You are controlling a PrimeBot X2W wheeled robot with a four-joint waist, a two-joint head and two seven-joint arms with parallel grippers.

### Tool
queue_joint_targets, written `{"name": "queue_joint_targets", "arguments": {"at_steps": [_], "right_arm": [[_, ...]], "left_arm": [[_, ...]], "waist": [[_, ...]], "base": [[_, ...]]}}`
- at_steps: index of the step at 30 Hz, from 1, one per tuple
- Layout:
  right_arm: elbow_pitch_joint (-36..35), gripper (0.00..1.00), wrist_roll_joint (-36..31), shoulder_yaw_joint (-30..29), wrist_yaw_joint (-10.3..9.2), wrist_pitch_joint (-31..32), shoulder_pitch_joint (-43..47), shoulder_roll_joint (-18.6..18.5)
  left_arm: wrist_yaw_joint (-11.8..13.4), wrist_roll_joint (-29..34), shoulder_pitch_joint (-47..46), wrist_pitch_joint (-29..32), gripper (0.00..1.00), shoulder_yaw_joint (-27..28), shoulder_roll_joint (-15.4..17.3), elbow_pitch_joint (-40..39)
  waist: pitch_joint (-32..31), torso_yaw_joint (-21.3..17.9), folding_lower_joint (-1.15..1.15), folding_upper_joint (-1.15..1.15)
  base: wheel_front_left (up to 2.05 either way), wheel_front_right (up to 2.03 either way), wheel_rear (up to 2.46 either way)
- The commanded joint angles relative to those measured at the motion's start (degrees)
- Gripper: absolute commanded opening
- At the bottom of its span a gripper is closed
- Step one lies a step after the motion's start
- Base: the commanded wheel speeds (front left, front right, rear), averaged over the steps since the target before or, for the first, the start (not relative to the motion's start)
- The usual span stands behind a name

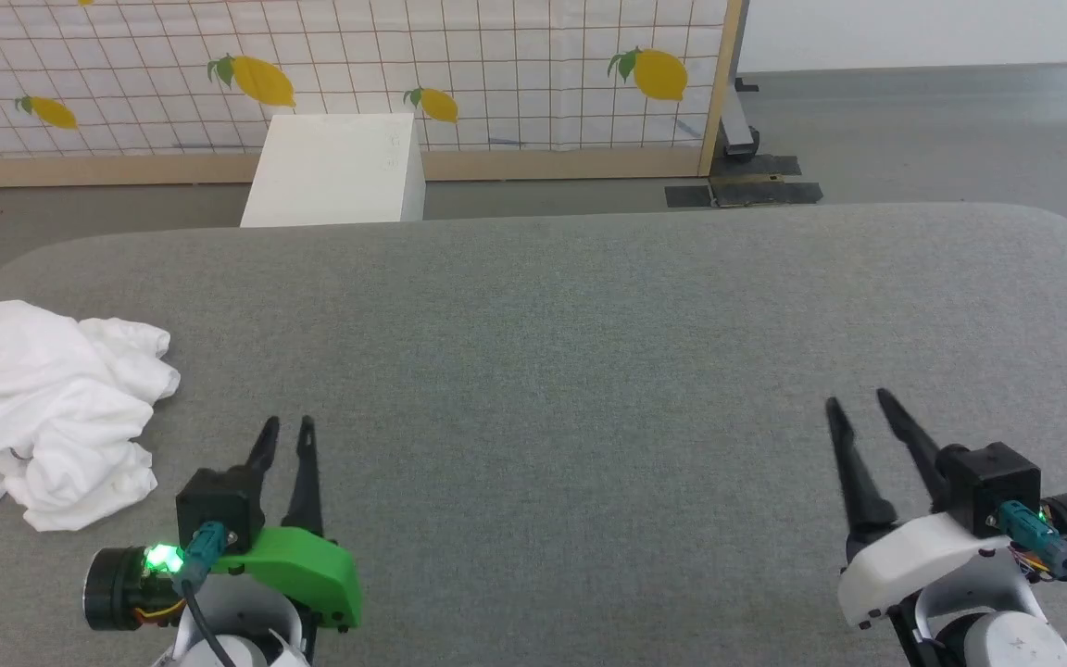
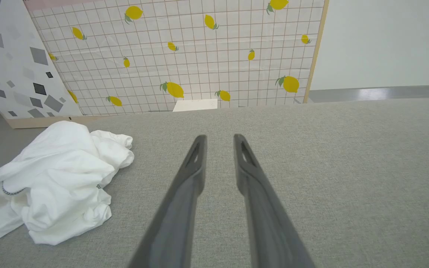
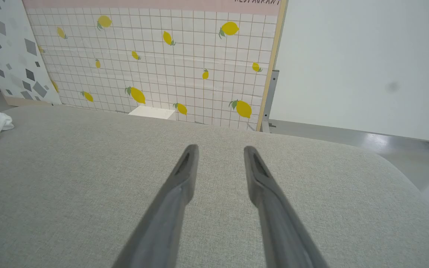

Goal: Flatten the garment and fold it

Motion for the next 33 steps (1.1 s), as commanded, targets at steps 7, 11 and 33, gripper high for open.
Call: {"name": "queue_joint_targets", "arguments": {"at_steps": [7,11,33], "right_arm": [[-0.3,1.00,0.7,-0.7,0.00,-0.8,0.4,0.0],[-0.4,1.00,1.1,-1.1,-0.01,-1.2,0.6,0.0],[-1.1,1.00,2.2,-3.1,-0.03,-4.0,1.5,0.0]], "left_arm": [[-0.1,-0.2,0.2,-0.8,1.00,-0.2,0.0,-0.2],[-0.2,-0.4,0.3,-1.2,1.00,-0.3,0.0,-0.4],[0.4,-1.5,0.8,-4.0,1.00,-0.3,-0.1,-1.6]], "waist": [[0.0,0.0,0.00,0.00],[0.0,0.0,0.00,0.00],[0.5,2.7,0.00,0.00]], "base": [[0.00,0.00,0.00],[0.00,0.00,0.00],[0.00,0.00,0.00]]}}
